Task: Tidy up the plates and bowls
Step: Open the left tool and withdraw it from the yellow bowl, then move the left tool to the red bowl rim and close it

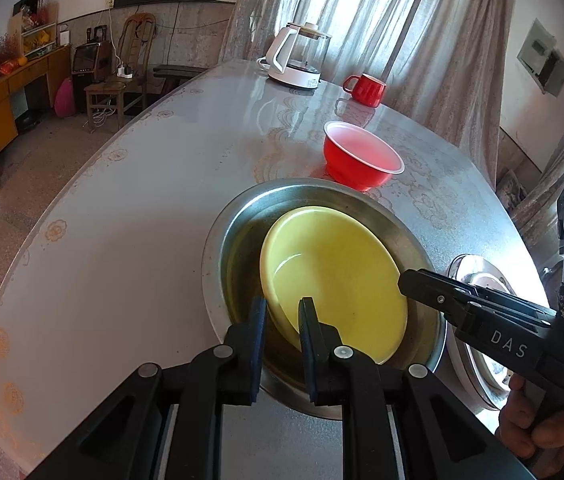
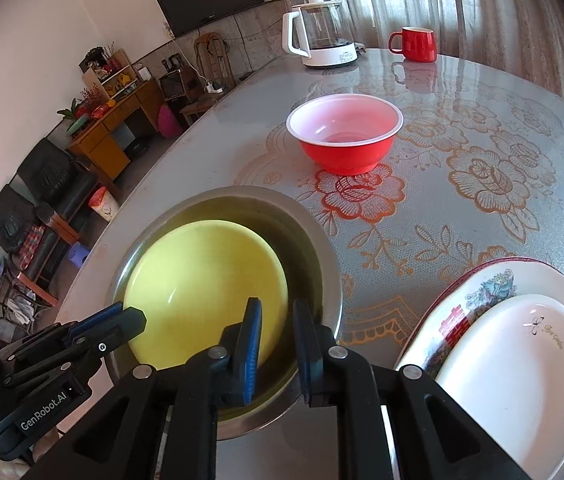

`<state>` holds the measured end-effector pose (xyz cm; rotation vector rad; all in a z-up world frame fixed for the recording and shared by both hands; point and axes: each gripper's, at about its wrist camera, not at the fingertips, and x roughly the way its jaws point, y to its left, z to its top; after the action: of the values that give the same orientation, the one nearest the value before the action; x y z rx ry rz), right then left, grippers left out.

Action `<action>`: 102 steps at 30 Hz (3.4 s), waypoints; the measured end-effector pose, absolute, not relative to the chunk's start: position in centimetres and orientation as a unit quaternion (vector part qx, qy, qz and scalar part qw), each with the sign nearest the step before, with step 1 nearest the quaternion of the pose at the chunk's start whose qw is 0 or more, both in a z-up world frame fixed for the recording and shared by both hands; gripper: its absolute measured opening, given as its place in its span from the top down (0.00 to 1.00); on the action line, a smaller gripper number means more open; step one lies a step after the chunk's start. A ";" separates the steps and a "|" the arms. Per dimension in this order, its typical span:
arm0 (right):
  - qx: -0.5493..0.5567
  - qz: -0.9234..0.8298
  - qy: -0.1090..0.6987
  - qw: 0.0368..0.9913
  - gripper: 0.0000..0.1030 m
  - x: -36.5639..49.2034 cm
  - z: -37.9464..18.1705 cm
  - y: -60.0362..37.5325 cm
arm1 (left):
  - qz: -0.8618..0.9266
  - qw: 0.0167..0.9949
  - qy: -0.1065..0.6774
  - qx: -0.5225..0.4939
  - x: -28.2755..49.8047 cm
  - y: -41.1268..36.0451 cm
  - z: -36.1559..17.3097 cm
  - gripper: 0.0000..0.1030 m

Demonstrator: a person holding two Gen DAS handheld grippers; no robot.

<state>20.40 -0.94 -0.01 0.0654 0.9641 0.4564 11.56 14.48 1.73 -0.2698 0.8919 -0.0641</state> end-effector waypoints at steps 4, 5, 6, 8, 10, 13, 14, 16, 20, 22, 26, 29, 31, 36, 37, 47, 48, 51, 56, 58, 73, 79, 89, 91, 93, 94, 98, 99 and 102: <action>0.034 0.216 0.458 0.861 0.85 20.3 0.0 -0.9 | -0.028 0.896 0.428 -0.117 11.6 14.1 1.7 0.83; 0.034 0.216 0.458 0.862 0.85 20.3 0.0 -1.0 | -0.030 0.896 0.429 -0.115 11.6 14.0 1.6 0.83; 0.033 0.216 0.457 0.862 0.85 20.3 0.0 -0.9 | -0.031 0.896 0.429 -0.113 11.6 13.8 1.6 0.83; 0.032 0.216 0.456 0.863 0.85 20.2 0.0 -0.9 | -0.029 0.897 0.428 -0.108 11.6 13.6 1.6 0.83; 0.031 0.216 0.455 0.863 0.85 20.2 0.1 -0.9 | -0.027 0.897 0.429 -0.105 11.6 13.5 1.5 0.83; 0.031 0.217 0.454 0.864 0.85 20.1 0.0 -0.9 | -0.026 0.897 0.428 -0.104 11.6 13.4 1.6 0.83; 0.032 0.217 0.454 0.864 0.85 20.1 0.0 -1.0 | -0.025 0.898 0.428 -0.104 11.5 13.4 1.6 0.83; 0.036 0.217 0.452 0.864 0.85 20.0 0.1 -1.1 | -0.018 0.900 0.426 -0.096 11.4 13.2 1.6 0.83; 0.050 0.220 0.443 0.868 0.85 19.6 0.2 -1.5 | -0.010 0.903 0.420 -0.095 11.1 13.3 1.8 0.80; 0.056 0.223 0.434 0.871 0.81 19.4 0.4 -1.7 | -0.007 0.904 0.417 -0.096 11.1 13.4 1.9 0.80; 0.064 0.230 0.422 0.875 0.81 19.1 1.0 -1.9 | -0.005 0.904 0.416 -0.096 11.1 13.5 1.9 0.80; 0.067 0.230 0.417 0.877 0.81 18.9 1.1 -2.0 | -0.002 0.907 0.411 -0.096 10.9 13.5 2.1 0.78; 0.071 0.231 0.416 0.877 0.81 18.9 1.2 -2.2 | 0.002 0.909 0.407 -0.089 10.8 13.4 2.1 0.77; 0.086 0.231 0.417 0.875 0.78 18.9 1.1 -2.7 | 0.004 0.913 0.400 -0.084 10.4 13.3 2.4 0.72; 0.089 0.230 0.416 0.875 0.78 19.0 1.1 -2.8 | 0.002 0.913 0.400 -0.085 10.4 13.3 2.4 0.72; 0.113 0.221 0.407 0.879 0.74 19.1 1.8 -4.3 | 0.000 0.918 0.390 -0.079 10.5 12.9 3.0 0.69; 0.118 0.221 0.406 0.879 0.73 19.1 1.8 -4.5 | -0.001 0.918 0.389 -0.077 10.6 12.8 3.1 0.68; 0.129 0.215 0.406 0.879 0.73 19.3 1.8 -5.2 | -0.005 0.919 0.387 -0.072 10.8 12.6 3.3 0.68; 0.139 0.215 0.410 0.876 0.70 19.9 1.8 -5.9 | -0.009 0.920 0.387 -0.063 11.3 12.2 3.6 0.66; 0.144 0.213 0.409 0.875 0.70 20.3 1.9 -6.2 | -0.009 0.920 0.386 -0.062 11.5 12.1 3.7 0.62; 0.181 0.209 0.422 0.864 0.70 24.7 2.2 -7.7 | -0.020 0.916 0.399 -0.037 16.1 11.5 4.7 0.59; 0.204 0.190 0.430 0.859 0.70 28.3 2.1 -8.3 | -0.040 0.900 0.426 -0.083 20.6 11.8 5.4 0.59; 0.246 0.149 0.440 0.851 0.75 34.4 1.3 -9.3 | -0.032 0.878 0.459 -0.130 28.4 11.9 5.0 0.67; 0.247 0.142 0.443 0.850 0.77 35.4 1.0 -9.1 | -0.030 0.881 0.455 -0.124 29.5 11.5 5.0 0.67; 0.251 0.143 0.448 0.846 0.79 36.2 0.7 -8.9 | -0.030 0.877 0.463 -0.125 30.5 11.0 4.7 0.67; 0.251 0.142 0.448 0.846 0.79 36.5 0.6 -8.8 | -0.031 0.875 0.467 -0.126 31.1 10.9 4.5 0.67; 0.237 0.138 0.455 0.847 0.83 37.2 0.0 -8.3 | -0.016 0.868 0.480 -0.125 32.7 10.9 3.5 0.68; 0.237 0.138 0.457 0.846 0.83 37.4 -0.2 -8.3 | -0.013 0.866 0.484 -0.129 32.9 11.0 3.2 0.69; 0.224 0.139 0.457 0.849 0.89 37.5 -0.4 -7.9 | -0.017 0.858 0.498 -0.124 33.8 10.6 2.2 0.79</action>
<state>37.50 -7.92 -0.40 0.4729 0.9625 0.2933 33.76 10.62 2.25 -0.2608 1.0454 -0.0350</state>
